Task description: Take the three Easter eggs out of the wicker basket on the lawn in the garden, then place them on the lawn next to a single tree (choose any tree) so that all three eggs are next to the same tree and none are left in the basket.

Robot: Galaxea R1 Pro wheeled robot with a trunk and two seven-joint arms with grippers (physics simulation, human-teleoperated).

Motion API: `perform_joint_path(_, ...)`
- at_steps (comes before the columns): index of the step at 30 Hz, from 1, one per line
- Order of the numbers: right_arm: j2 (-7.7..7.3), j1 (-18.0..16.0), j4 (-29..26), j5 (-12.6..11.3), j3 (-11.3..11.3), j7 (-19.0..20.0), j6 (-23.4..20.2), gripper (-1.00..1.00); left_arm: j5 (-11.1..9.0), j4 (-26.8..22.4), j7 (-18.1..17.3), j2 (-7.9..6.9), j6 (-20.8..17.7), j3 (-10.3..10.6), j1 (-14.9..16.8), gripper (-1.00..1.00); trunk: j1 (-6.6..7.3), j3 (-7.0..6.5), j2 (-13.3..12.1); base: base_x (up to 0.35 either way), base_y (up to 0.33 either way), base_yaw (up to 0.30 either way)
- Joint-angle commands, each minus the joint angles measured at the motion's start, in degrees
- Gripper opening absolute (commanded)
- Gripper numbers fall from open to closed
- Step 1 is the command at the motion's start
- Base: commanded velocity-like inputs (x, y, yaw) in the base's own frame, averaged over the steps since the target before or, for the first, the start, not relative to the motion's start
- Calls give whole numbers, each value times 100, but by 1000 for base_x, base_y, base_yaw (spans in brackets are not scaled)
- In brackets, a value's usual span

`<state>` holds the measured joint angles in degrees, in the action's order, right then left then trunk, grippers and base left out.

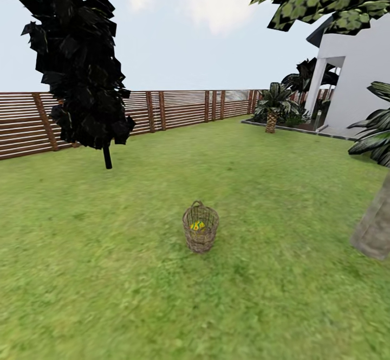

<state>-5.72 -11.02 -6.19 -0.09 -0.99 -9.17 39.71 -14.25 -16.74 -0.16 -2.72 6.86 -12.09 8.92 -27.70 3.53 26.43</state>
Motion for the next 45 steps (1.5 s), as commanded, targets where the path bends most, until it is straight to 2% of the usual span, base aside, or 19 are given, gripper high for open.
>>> perform_joint_path(1,0,-5,4,0,-7,-5,18,100,-60,4,-2,-1,17,15,5,100,-6,12,10,335,0,0)
perform_joint_path(45,-8,-5,-2,9,2,0,55,100,-60,4,-2,-1,17,16,5,100,-6,12,10,335,0,0)
